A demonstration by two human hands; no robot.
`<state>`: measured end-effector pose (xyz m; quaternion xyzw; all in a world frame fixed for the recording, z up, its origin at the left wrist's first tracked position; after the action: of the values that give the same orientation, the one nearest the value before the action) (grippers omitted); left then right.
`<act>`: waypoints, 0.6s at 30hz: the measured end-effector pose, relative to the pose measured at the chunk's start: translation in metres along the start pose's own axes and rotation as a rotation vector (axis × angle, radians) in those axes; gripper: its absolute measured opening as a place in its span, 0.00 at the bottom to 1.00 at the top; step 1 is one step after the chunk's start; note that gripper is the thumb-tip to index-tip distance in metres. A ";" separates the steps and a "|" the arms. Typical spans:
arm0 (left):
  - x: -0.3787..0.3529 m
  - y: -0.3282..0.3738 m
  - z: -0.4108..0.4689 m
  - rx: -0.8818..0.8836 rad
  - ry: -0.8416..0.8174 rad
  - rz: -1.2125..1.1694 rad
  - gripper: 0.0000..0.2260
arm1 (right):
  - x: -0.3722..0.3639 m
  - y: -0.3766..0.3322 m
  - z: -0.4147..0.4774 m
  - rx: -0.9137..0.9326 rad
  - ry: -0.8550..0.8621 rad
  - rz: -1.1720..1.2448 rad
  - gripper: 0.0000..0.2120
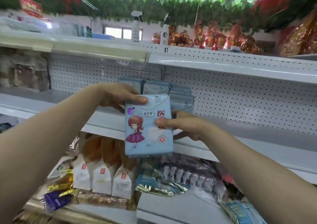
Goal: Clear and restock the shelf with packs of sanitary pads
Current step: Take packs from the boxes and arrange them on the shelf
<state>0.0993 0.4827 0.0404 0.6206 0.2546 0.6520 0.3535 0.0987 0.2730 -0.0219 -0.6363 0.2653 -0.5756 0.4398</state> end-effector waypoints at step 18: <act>0.086 -0.107 0.125 -0.064 0.069 -0.347 0.29 | -0.076 -0.039 0.172 0.016 0.244 0.113 0.31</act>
<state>0.2406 0.6025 0.0246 0.5332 0.3490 0.6098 0.4712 0.2434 0.3996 -0.0180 -0.5420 0.3479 -0.6250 0.4410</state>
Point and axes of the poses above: each hand's wrist, its own z-axis towards the middle knuckle, its own x-axis out of the back of the hand, y = z × x, the point moved 6 cm from there along z, towards the middle knuckle, and after that the axes turned 13 degrees about y, right-handed, at the moved point
